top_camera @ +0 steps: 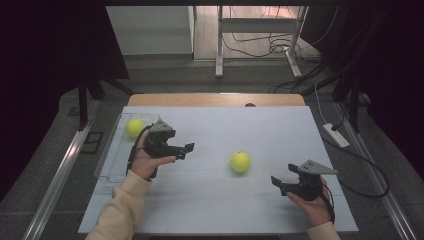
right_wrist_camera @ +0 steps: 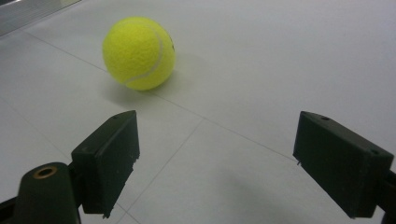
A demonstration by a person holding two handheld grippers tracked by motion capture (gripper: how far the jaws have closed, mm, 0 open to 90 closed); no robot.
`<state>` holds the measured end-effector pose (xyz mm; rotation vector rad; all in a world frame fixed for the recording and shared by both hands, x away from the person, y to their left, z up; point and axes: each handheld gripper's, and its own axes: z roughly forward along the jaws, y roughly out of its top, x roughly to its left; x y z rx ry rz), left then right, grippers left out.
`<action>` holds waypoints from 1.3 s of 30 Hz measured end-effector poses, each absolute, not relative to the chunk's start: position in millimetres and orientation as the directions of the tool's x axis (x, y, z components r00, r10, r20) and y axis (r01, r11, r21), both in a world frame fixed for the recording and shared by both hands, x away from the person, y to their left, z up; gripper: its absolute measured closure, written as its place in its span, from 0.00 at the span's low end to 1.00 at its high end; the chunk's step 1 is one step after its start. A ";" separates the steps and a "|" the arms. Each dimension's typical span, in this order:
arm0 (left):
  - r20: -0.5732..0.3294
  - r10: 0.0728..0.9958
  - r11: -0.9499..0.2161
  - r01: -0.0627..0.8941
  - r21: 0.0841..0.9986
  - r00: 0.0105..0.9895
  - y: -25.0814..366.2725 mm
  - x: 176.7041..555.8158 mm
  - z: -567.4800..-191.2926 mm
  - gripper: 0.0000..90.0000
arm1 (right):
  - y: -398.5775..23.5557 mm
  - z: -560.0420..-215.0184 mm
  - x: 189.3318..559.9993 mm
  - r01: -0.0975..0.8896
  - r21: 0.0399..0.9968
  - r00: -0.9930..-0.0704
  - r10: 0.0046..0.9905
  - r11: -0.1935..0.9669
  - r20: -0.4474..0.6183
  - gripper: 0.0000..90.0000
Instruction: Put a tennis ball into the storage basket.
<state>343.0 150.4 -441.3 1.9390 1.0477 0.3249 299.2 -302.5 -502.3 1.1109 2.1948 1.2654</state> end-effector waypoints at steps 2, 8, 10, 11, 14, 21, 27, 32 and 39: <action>-0.167 0.774 -0.256 0.544 0.799 0.611 149.8 343.4 -441.7 0.12 | -302.6 -502.2 298.6 0.447 0.848 -0.617 0.784 0.284 0.063 0.16; -0.175 0.761 -0.262 0.543 0.798 0.624 145.7 345.3 -443.4 0.12 | -303.3 -501.4 298.6 0.448 0.850 -0.609 0.791 0.276 0.064 0.16; -0.173 0.759 -0.266 0.542 0.797 0.627 144.3 345.8 -443.4 0.12 | -302.5 -501.7 299.3 0.450 0.851 -0.609 0.790 0.272 0.070 0.16; -0.172 0.759 -0.267 0.541 0.798 0.628 143.7 345.9 -443.4 0.12 | -302.0 -501.8 299.5 0.452 0.851 -0.610 0.789 0.269 0.074 0.16; -0.167 0.755 -0.276 0.539 0.796 0.634 140.3 345.8 -443.5 0.12 | -301.1 -501.2 299.1 0.449 0.851 -0.612 0.787 0.273 0.071 0.16; -0.167 0.741 -0.290 0.535 0.793 0.650 128.4 346.8 -444.4 0.12 | -301.9 -500.9 298.8 0.448 0.851 -0.610 0.789 0.273 0.068 0.16; -0.172 0.726 -0.302 0.532 0.791 0.666 118.6 348.8 -445.6 0.12 | -302.7 -501.0 298.5 0.449 0.851 -0.610 0.790 0.274 0.068 0.16; -0.173 0.713 -0.314 0.529 0.788 0.680 110.4 350.3 -446.7 0.12 | -303.3 -501.2 298.1 0.452 0.849 -0.607 0.791 0.273 0.069 0.16; -0.173 0.707 -0.322 0.530 0.784 0.686 103.0 353.2 -448.7 0.12 | -304.2 -501.5 299.8 0.451 0.851 -0.609 0.790 0.269 0.073 0.16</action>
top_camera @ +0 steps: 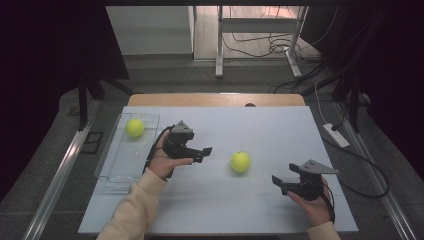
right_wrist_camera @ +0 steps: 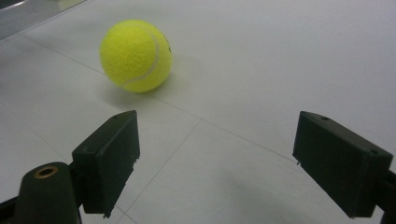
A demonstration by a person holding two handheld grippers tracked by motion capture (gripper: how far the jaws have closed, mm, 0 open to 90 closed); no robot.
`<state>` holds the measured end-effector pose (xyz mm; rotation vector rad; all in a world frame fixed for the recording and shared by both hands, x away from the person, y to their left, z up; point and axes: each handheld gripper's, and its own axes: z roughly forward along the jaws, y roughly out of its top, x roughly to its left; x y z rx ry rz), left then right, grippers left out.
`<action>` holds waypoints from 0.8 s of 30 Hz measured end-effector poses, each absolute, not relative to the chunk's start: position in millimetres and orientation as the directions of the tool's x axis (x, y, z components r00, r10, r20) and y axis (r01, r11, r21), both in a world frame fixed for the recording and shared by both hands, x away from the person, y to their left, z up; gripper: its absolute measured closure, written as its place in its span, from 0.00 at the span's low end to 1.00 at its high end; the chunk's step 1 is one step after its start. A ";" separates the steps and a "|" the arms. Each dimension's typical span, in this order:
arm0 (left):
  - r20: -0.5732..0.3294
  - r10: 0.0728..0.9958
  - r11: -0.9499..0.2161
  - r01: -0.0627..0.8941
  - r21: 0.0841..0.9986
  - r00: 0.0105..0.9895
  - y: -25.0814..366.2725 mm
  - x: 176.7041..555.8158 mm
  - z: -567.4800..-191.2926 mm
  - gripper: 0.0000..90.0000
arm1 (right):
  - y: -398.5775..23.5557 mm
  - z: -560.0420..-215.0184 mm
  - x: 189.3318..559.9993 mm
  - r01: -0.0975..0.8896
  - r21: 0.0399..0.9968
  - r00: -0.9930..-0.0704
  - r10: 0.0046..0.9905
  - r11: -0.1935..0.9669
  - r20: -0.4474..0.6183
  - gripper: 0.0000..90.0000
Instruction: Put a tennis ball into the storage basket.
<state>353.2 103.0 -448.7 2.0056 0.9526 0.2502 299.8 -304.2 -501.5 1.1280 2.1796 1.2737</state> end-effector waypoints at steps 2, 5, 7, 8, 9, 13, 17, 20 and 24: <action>-0.168 0.703 -0.335 0.530 0.779 0.691 99.0 352.9 -449.7 0.12 | -304.4 -501.1 300.6 0.448 0.852 -0.613 0.786 0.270 0.073 0.16; -0.173 0.697 -0.335 0.529 0.780 0.696 95.0 352.1 -449.7 0.12 | -304.0 -502.0 302.6 0.451 0.851 -0.614 0.786 0.268 0.078 0.16; -0.170 0.691 -0.344 0.526 0.778 0.703 91.2 353.4 -450.7 0.12 | -303.2 -502.3 302.8 0.449 0.850 -0.618 0.783 0.277 0.072 0.17; -0.170 0.691 -0.344 0.526 0.778 0.703 91.2 353.4 -450.7 0.12 | -303.2 -502.3 302.8 0.449 0.850 -0.618 0.783 0.277 0.072 0.17; -0.173 0.690 -0.344 0.529 0.776 0.703 89.6 353.8 -451.0 0.12 | -303.3 -502.2 302.4 0.450 0.849 -0.618 0.783 0.276 0.073 0.17; -0.170 0.683 -0.355 0.526 0.773 0.710 84.9 355.7 -450.6 0.12 | -305.0 -501.3 301.3 0.449 0.853 -0.614 0.785 0.267 0.078 0.16; -0.175 0.676 -0.362 0.530 0.767 0.715 78.6 359.1 -451.5 0.12 | -304.8 -501.2 300.9 0.450 0.852 -0.615 0.784 0.268 0.078 0.16; -0.178 0.673 -0.366 0.532 0.763 0.718 75.5 360.7 -452.1 0.12 | -304.5 -501.1 300.4 0.449 0.852 -0.616 0.784 0.270 0.076 0.16; -0.179 0.660 -0.379 0.529 0.759 0.730 67.4 362.6 -453.6 0.12 | -304.9 -501.0 300.8 0.450 0.852 -0.614 0.785 0.267 0.078 0.16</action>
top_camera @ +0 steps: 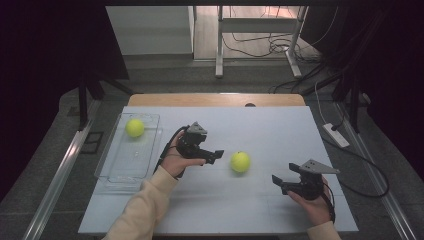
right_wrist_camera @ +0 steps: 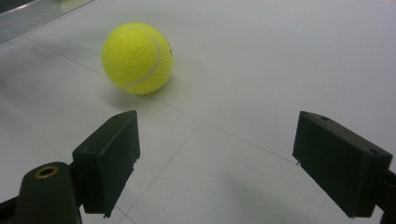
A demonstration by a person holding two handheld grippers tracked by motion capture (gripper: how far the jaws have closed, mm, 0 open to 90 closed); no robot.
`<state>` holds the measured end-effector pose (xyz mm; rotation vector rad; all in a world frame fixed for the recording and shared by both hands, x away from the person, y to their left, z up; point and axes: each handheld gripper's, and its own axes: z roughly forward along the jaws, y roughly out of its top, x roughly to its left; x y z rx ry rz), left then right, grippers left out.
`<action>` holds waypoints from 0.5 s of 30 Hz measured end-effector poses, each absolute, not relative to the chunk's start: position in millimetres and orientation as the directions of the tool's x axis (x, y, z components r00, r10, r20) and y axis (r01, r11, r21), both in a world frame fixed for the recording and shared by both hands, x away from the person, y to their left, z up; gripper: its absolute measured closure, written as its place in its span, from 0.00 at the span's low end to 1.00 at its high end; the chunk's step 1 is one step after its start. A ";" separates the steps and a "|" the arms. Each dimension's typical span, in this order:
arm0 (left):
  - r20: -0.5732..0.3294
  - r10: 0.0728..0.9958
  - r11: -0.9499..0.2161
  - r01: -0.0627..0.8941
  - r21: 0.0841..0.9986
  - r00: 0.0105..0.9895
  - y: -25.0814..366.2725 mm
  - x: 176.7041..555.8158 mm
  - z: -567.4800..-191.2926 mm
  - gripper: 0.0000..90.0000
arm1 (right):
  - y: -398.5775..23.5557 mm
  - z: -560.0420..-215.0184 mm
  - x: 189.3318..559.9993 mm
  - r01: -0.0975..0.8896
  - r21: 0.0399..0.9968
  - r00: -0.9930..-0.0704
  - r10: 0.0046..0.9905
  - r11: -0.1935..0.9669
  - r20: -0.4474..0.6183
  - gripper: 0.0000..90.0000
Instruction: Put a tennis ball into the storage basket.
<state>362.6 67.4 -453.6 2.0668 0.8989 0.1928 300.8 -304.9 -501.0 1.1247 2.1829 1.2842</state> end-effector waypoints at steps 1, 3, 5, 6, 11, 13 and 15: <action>-0.178 0.656 -0.384 0.527 0.758 0.734 65.5 362.8 -454.1 0.12 | -304.7 -501.3 301.0 0.451 0.852 -0.614 0.785 0.268 0.079 0.16; -0.177 0.651 -0.390 0.526 0.756 0.738 61.8 363.4 -455.1 0.12 | -304.1 -501.9 301.4 0.450 0.851 -0.617 0.784 0.271 0.076 0.16; -0.179 0.647 -0.396 0.527 0.752 0.741 58.3 364.0 -456.2 0.12 | -303.6 -502.1 301.3 0.451 0.849 -0.618 0.782 0.273 0.077 0.16; -0.175 0.648 -0.397 0.525 0.753 0.741 56.4 364.3 -456.8 0.11 | -303.5 -502.1 301.2 0.451 0.849 -0.620 0.781 0.274 0.077 0.16; -0.180 0.647 -0.375 0.515 0.771 0.741 50.2 365.2 -456.0 0.12 | -304.0 -501.9 301.2 0.450 0.851 -0.619 0.782 0.271 0.078 0.16; -0.174 0.641 -0.392 0.513 0.763 0.748 46.2 365.1 -456.7 0.12 | -303.9 -501.9 301.2 0.450 0.850 -0.619 0.782 0.273 0.076 0.16; -0.174 0.636 -0.401 0.514 0.758 0.752 42.6 365.1 -457.3 0.12 | -303.7 -502.0 301.0 0.450 0.849 -0.620 0.781 0.275 0.076 0.16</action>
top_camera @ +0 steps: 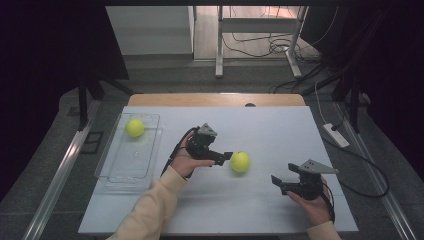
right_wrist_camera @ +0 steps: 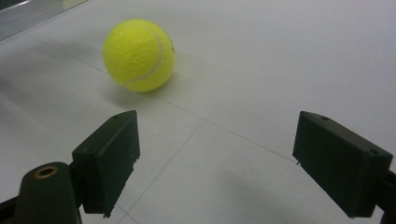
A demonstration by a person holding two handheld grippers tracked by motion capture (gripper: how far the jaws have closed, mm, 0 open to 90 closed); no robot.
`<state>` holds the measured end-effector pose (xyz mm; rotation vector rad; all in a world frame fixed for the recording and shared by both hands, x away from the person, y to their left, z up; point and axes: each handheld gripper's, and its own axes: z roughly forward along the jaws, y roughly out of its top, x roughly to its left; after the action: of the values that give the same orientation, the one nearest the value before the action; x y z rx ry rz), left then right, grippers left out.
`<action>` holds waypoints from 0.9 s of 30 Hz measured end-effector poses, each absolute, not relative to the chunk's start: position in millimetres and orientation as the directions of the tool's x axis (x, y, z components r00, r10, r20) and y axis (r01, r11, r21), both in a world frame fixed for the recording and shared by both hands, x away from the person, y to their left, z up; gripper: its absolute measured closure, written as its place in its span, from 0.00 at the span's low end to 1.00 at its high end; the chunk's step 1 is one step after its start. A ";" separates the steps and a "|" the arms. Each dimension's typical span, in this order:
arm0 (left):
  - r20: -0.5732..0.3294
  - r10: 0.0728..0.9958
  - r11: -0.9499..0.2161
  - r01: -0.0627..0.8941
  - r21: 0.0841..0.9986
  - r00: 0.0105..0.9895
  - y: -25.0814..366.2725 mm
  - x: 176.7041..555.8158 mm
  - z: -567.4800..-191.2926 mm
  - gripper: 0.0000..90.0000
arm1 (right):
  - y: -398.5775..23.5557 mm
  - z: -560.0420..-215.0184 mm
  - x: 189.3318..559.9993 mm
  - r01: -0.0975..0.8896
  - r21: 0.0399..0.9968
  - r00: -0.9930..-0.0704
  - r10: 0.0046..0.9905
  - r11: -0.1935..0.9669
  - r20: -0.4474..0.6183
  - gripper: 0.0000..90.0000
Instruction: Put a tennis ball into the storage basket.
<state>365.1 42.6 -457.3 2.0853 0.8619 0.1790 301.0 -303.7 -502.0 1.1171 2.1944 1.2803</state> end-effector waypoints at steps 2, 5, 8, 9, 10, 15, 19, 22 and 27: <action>-0.174 0.631 -0.407 0.513 0.756 0.756 39.4 366.0 -458.0 0.12 | -303.6 -502.0 300.9 0.449 0.850 -0.621 0.780 0.275 0.076 0.16; -0.175 0.625 -0.414 0.513 0.752 0.761 36.2 367.0 -459.5 0.12 | -303.9 -501.9 300.9 0.449 0.850 -0.621 0.780 0.276 0.074 0.16; -0.178 0.622 -0.420 0.517 0.746 0.763 32.2 367.6 -461.8 0.11 | -303.9 -501.8 300.7 0.448 0.851 -0.620 0.781 0.274 0.075 0.16; -0.178 0.619 -0.424 0.516 0.745 0.765 31.2 367.9 -462.3 0.11 | -303.8 -501.9 300.7 0.448 0.850 -0.621 0.780 0.275 0.075 0.16; -0.179 0.616 -0.427 0.517 0.742 0.767 29.5 368.4 -463.2 0.11 | -303.5 -501.9 300.7 0.449 0.850 -0.621 0.780 0.276 0.075 0.16; -0.183 0.611 -0.436 0.521 0.734 0.770 24.3 370.0 -465.5 0.12 | -303.2 -502.1 300.6 0.450 0.849 -0.622 0.780 0.277 0.075 0.16; -0.183 0.603 -0.444 0.518 0.731 0.776 18.5 369.8 -467.1 0.11 | -302.7 -502.2 300.3 0.449 0.849 -0.621 0.780 0.279 0.073 0.16; -0.175 0.598 -0.455 0.511 0.729 0.782 13.9 370.0 -468.0 0.11 | -302.8 -502.1 300.1 0.449 0.849 -0.622 0.780 0.280 0.071 0.16; -0.177 0.584 -0.462 0.504 0.730 0.792 5.8 370.0 -469.4 0.11 | -303.9 -501.8 300.3 0.448 0.850 -0.620 0.781 0.277 0.073 0.16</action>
<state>370.0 5.8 -469.4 2.1501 0.8027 0.1230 300.3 -303.9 -501.8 1.1152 2.1928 1.2777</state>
